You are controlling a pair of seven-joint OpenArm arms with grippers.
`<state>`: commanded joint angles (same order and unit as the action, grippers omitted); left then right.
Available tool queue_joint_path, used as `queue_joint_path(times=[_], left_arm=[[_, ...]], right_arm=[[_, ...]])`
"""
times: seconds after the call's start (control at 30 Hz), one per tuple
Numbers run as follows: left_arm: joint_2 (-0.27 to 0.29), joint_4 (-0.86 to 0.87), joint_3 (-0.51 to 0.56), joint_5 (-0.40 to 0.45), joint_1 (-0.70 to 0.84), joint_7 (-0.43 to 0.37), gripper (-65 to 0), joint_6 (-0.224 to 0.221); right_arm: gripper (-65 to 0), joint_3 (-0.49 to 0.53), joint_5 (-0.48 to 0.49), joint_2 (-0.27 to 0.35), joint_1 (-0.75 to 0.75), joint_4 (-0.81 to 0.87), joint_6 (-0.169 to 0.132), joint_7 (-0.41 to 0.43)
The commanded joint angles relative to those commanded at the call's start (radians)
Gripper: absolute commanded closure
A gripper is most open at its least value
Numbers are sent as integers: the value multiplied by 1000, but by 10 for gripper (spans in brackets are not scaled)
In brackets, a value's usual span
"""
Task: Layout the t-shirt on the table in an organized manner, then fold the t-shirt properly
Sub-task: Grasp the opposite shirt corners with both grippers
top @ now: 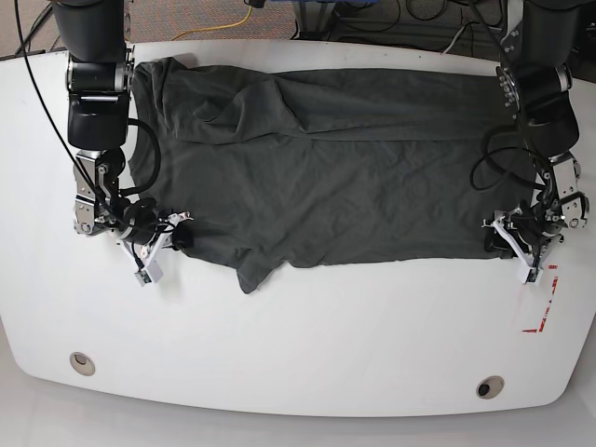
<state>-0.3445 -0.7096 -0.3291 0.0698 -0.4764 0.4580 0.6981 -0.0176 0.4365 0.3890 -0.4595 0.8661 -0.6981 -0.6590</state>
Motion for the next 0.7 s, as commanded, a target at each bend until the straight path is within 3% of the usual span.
queue_joint_path(times=[0.3, 0.5, 0.7], left_arm=[[0, -3, -3, -2, 0, 3, 0, 0], [0, -97, -18, -2, 9, 17, 0, 0], [3, -296, -104, -2, 63, 138, 0, 0]], right_arm=[[0, 0, 0, 0, 5, 44, 0, -2], [0, 0, 0, 3, -5, 51, 0, -44], [0, -3, 3, 29, 26, 163, 0, -81]])
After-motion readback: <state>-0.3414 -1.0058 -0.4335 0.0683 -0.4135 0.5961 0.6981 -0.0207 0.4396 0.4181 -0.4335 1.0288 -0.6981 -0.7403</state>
